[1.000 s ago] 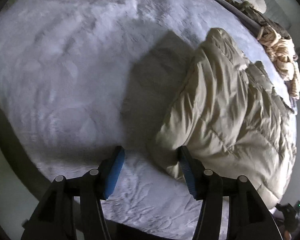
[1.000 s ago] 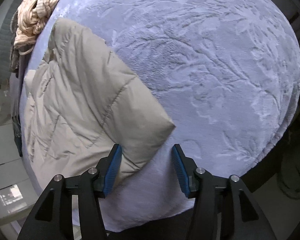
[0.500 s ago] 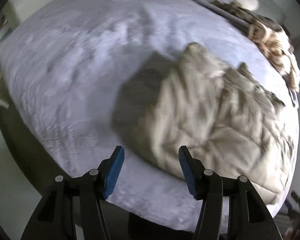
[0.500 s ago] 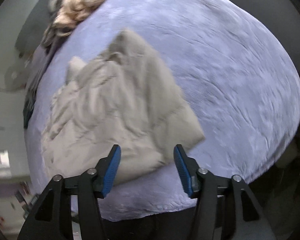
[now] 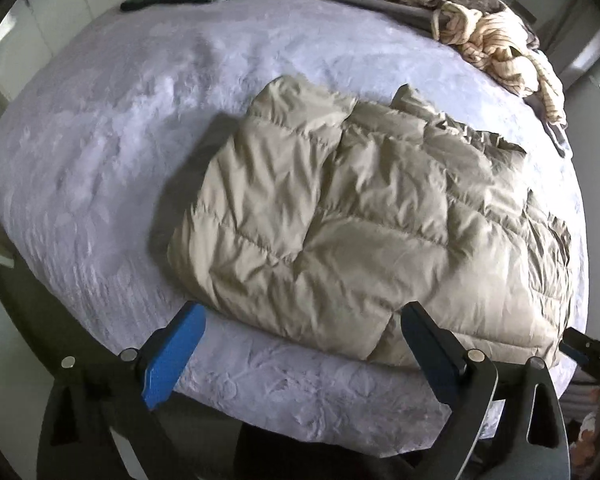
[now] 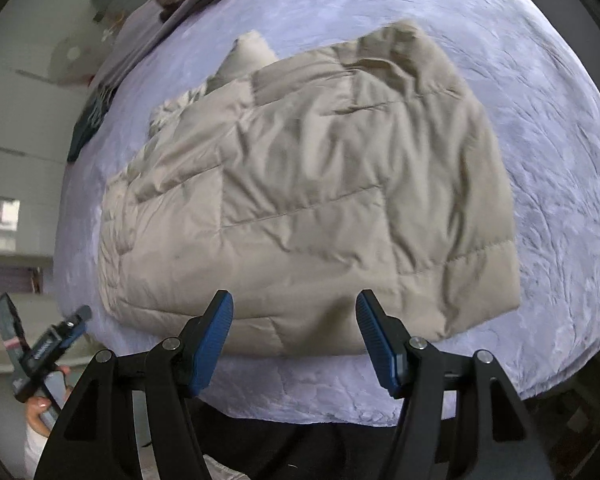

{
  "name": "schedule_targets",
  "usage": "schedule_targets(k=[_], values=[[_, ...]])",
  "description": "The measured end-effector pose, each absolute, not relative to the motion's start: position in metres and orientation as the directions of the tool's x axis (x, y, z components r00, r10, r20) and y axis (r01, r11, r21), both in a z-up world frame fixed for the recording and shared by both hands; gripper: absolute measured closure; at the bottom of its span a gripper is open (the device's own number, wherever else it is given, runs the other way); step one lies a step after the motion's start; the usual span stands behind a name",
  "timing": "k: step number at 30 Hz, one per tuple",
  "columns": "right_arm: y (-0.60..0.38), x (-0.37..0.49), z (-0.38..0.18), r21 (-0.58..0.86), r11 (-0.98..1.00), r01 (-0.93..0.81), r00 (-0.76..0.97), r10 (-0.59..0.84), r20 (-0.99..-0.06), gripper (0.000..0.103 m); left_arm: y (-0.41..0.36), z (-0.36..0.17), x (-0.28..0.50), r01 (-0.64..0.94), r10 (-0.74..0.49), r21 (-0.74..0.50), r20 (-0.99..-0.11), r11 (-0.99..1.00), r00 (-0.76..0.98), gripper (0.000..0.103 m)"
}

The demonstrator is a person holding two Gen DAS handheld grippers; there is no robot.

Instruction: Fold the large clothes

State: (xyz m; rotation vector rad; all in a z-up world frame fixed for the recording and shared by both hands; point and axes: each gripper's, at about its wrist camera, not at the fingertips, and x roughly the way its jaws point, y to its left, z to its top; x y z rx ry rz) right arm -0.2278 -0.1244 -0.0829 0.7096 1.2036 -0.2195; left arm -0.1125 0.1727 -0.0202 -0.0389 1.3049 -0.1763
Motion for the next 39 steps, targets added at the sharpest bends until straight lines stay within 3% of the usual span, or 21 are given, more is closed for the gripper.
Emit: schedule_targets(k=[8, 9, 11, 21, 24, 31, 35, 39], values=[[-0.109, -0.204, -0.077, 0.377, 0.774, 0.509, 0.388, 0.185, -0.903, 0.035, 0.168, -0.018, -0.091, 0.184, -0.146, -0.1, -0.955, 0.978, 0.257, 0.004], [-0.106, -0.2, -0.076, 0.375, 0.775, 0.509, 0.389, 0.181, -0.903, 0.034, 0.169, -0.018, -0.086, 0.207, -0.149, -0.096, -0.955, 0.974, 0.257, 0.004], [-0.095, -0.189, -0.078, 0.376, 0.774, 0.509, 0.39, 0.182, -0.903, 0.019, 0.171, -0.021, -0.078, 0.227, -0.148, -0.091, -0.957, 0.97, 0.249, 0.004], [-0.044, -0.143, -0.081, 0.358, 0.769, 0.53, 0.375, 0.166, -0.912, 0.019, 0.187, -0.039, -0.032, 0.309, -0.18, -0.116, -0.965, 0.944, 0.189, 0.004], [-0.032, -0.132, -0.086, 0.355, 0.764, 0.539, 0.358, 0.175, -0.917, 0.0, 0.19, -0.048, -0.025, 0.314, -0.197, -0.137, -0.966, 0.939, 0.166, 0.004], [-0.014, -0.111, -0.1, 0.372, 0.755, 0.54, 0.336, 0.212, -0.918, 0.0, 0.209, -0.073, -0.008, 0.287, -0.218, -0.176, -0.968, 0.942, 0.122, 0.004], [-0.014, -0.101, -0.114, 0.356, 0.74, 0.571, 0.304, 0.212, -0.929, 0.0, 0.233, -0.095, 0.012, 0.259, -0.325, -0.301, -0.944, 0.918, 0.055, 0.004], [-0.015, -0.096, -0.122, 0.343, 0.732, 0.589, 0.293, 0.202, -0.934, 0.0, 0.266, -0.122, 0.038, 0.215, -0.513, -0.505, -0.858, 0.836, -0.021, 0.004]])
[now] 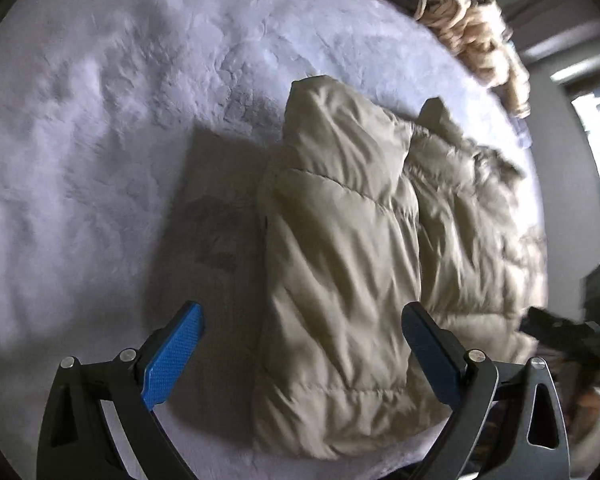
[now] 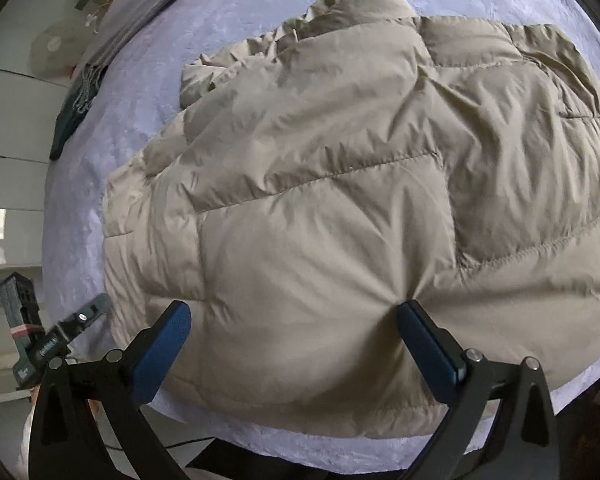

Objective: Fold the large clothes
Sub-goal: 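Grasp the folded jacket with both tools and lift it off the bed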

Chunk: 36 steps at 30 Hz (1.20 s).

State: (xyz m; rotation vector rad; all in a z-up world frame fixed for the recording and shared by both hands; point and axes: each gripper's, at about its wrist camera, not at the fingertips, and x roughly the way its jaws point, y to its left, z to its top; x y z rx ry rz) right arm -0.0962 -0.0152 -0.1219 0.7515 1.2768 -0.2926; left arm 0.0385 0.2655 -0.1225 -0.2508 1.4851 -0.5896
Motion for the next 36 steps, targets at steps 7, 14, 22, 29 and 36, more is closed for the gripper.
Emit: schedule_targets(k=[7, 14, 22, 29, 36], values=[[-0.017, -0.092, -0.129, 0.327, 0.726, 0.605, 0.279, 0.192, -0.941, 0.0, 0.252, -0.18, 0.062, 0.202, -0.636, -0.682, -0.73, 0.703, -0.251, 0.004], [-0.013, -0.088, -0.133, 0.294, 0.739, 0.606, 0.255, 0.169, -0.952, 0.0, 0.203, -0.202, 0.069, 0.178, -0.708, -0.808, -0.581, 0.562, -0.402, 0.004], [-0.011, -0.085, -0.127, 0.296, 0.74, 0.604, 0.253, 0.175, -0.952, 0.0, 0.191, -0.181, 0.059, 0.198, -0.713, -0.837, -0.541, 0.511, -0.447, 0.07], [-0.03, -0.102, -0.105, 0.32, 0.715, 0.621, 0.365, 0.097, -0.926, 0.035, 0.182, -0.115, 0.048, 0.252, -0.742, -0.85, -0.527, 0.462, -0.415, 0.072], [-0.054, -0.085, -0.134, 0.375, 0.713, 0.593, 0.41, 0.133, -0.902, 0.097, 0.145, -0.045, 0.023, 0.322, -0.732, -0.81, -0.583, 0.49, -0.354, 0.072]])
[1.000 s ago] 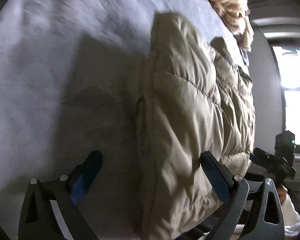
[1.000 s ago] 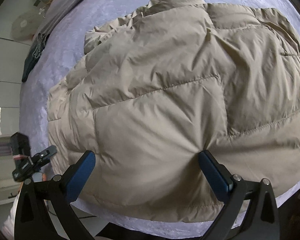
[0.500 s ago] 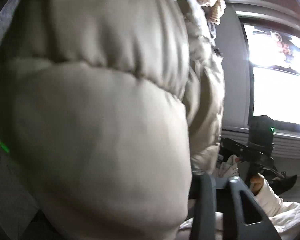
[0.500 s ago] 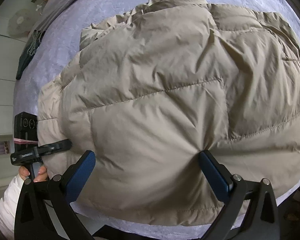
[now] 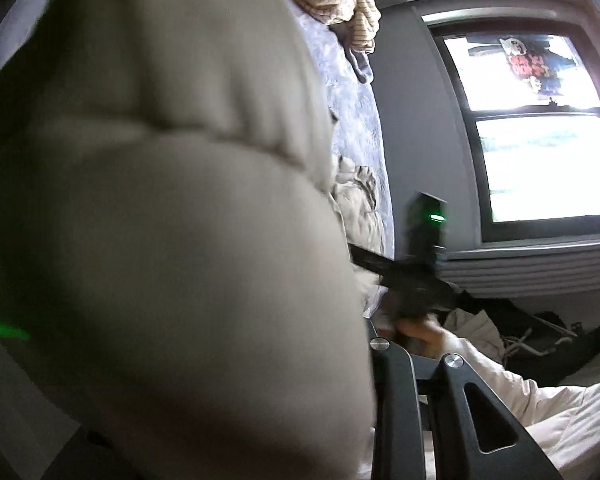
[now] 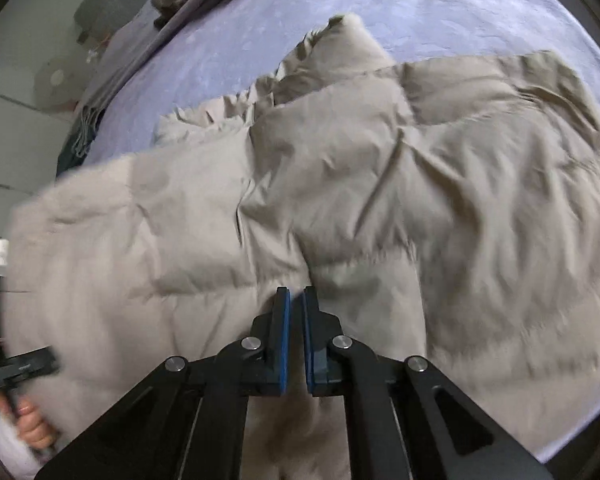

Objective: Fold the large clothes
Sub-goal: 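Grasp the folded jacket with both tools and lift it off the bed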

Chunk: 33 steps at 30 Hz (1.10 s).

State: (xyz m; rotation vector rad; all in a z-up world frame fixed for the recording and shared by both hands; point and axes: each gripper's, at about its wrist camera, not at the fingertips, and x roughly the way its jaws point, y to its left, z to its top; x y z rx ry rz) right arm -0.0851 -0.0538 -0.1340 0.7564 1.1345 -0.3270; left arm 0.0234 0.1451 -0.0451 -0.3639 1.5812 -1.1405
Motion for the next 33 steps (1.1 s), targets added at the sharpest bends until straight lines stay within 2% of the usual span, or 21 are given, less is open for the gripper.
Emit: schedule_targets(k=[4, 10, 13, 16, 19, 20, 21, 24, 29, 33], values=[[-0.073, -0.074, -0.163, 0.44, 0.69, 0.574, 0.416, 0.218, -0.883, 0.103, 0.107, -0.019, 0.004, 0.313, -0.712, -0.777, -0.627, 0.546, -0.315, 0.072], [-0.094, -0.07, -0.188, 0.517, 0.664, 0.54, 0.426, 0.314, -0.848, 0.103, 0.012, 0.011, -0.03, 0.397, -0.622, -0.684, -0.726, 0.612, -0.292, 0.071], [-0.111, -0.078, -0.194, 0.599, 0.594, 0.538, 0.46, 0.389, -0.798, 0.103, -0.024, 0.016, -0.038, 0.436, -0.586, -0.648, -0.758, 0.624, -0.287, 0.071], [-0.133, -0.101, -0.186, 0.661, 0.52, 0.541, 0.504, 0.429, -0.75, 0.103, -0.06, 0.018, -0.045, 0.455, -0.581, -0.656, -0.751, 0.602, -0.314, 0.056], [-0.16, -0.142, -0.164, 0.686, 0.496, 0.533, 0.565, 0.395, -0.725, 0.103, -0.098, 0.009, -0.054, 0.48, -0.567, -0.679, -0.732, 0.555, -0.379, 0.039], [-0.17, -0.161, -0.157, 0.68, 0.493, 0.543, 0.58, 0.366, -0.728, 0.102, -0.112, 0.002, -0.059, 0.483, -0.567, -0.704, -0.708, 0.521, -0.422, 0.029], [-0.176, -0.174, -0.152, 0.677, 0.487, 0.551, 0.588, 0.348, -0.73, 0.102, -0.122, -0.005, -0.062, 0.483, -0.567, -0.722, -0.69, 0.495, -0.45, 0.026], [-0.196, -0.221, -0.143, 0.674, 0.445, 0.589, 0.619, 0.289, -0.731, 0.101, -0.147, -0.029, -0.072, 0.494, -0.565, -0.752, -0.657, 0.437, -0.5, 0.026], [-0.207, -0.29, -0.13, 0.626, 0.392, 0.674, 0.613, 0.176, -0.77, 0.1, -0.171, -0.071, -0.076, 0.481, -0.546, -0.745, -0.666, 0.462, -0.508, 0.026], [-0.195, -0.333, -0.102, 0.583, 0.408, 0.702, 0.602, 0.096, -0.793, 0.095, -0.179, -0.06, -0.079, 0.504, -0.534, -0.726, -0.686, 0.468, -0.494, 0.019]])
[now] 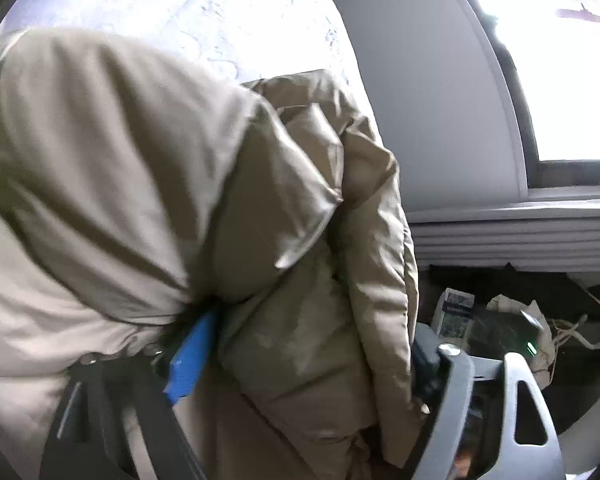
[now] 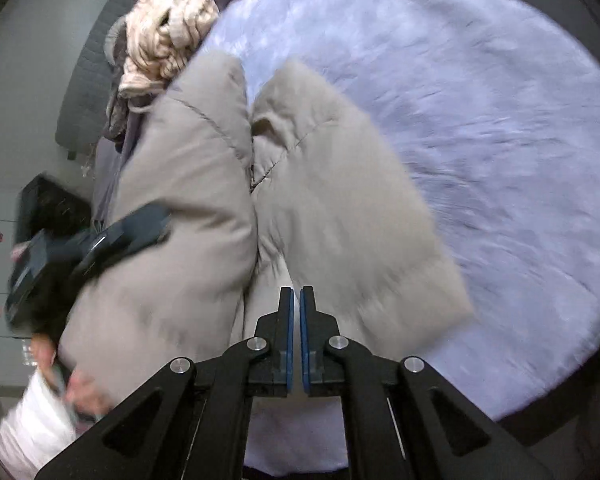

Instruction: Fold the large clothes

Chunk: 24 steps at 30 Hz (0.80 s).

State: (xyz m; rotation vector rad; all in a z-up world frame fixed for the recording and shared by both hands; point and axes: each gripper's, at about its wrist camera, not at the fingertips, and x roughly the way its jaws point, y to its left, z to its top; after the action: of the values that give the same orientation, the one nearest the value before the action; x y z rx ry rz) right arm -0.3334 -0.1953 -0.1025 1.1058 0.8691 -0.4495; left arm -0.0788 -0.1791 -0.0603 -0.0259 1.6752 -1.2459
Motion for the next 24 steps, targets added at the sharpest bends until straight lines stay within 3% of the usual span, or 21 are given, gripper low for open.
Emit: schedule_targets(k=[2, 3, 4, 7, 12, 14, 16, 20, 24], values=[[-0.17, -0.347, -0.078, 0.589, 0.437, 0.68, 0.631, 0.061, -0.774, 0.068, -0.195, -0.059, -0.088, 0.524, -0.523, -0.708, -0.705, 0.474, -0.479, 0.019], [-0.162, -0.35, -0.068, 0.587, 0.456, 0.668, 0.64, 0.049, -0.767, 0.033, -0.196, -0.059, -0.084, 0.527, -0.521, -0.703, -0.709, 0.477, -0.475, 0.019], [-0.148, -0.352, -0.055, 0.585, 0.495, 0.643, 0.658, 0.033, -0.752, 0.016, -0.199, -0.058, -0.085, 0.532, -0.519, -0.698, -0.714, 0.48, -0.47, 0.019], [-0.134, -0.332, -0.026, 0.563, 0.603, 0.565, 0.683, 0.041, -0.729, 0.016, -0.209, -0.05, -0.096, 0.545, -0.51, -0.683, -0.728, 0.486, -0.458, 0.019], [-0.122, -0.277, -0.03, 0.383, 0.701, 0.601, 0.576, -0.047, -0.816, 0.017, -0.224, -0.01, -0.109, 0.64, -0.539, -0.623, -0.76, 0.449, -0.362, 0.019], [-0.132, -0.269, -0.035, 0.327, 0.692, 0.643, 0.548, -0.118, -0.828, 0.028, -0.212, 0.013, -0.103, 0.687, -0.579, -0.579, -0.767, 0.439, -0.277, 0.019], [-0.135, -0.272, -0.035, 0.294, 0.679, 0.673, 0.531, -0.167, -0.831, 0.082, -0.202, 0.032, -0.094, 0.736, -0.607, -0.49, -0.783, 0.466, -0.137, 0.019], [-0.152, -0.275, -0.045, 0.281, 0.643, 0.712, 0.51, -0.199, -0.837, 0.089, -0.189, 0.017, -0.061, 0.752, -0.505, -0.258, -0.855, 0.607, 0.114, 0.019], [-0.155, -0.292, -0.053, 0.253, 0.605, 0.755, 0.465, -0.22, -0.858, 0.089, -0.198, -0.02, -0.051, 0.711, -0.468, -0.263, -0.877, 0.652, 0.106, 0.019]])
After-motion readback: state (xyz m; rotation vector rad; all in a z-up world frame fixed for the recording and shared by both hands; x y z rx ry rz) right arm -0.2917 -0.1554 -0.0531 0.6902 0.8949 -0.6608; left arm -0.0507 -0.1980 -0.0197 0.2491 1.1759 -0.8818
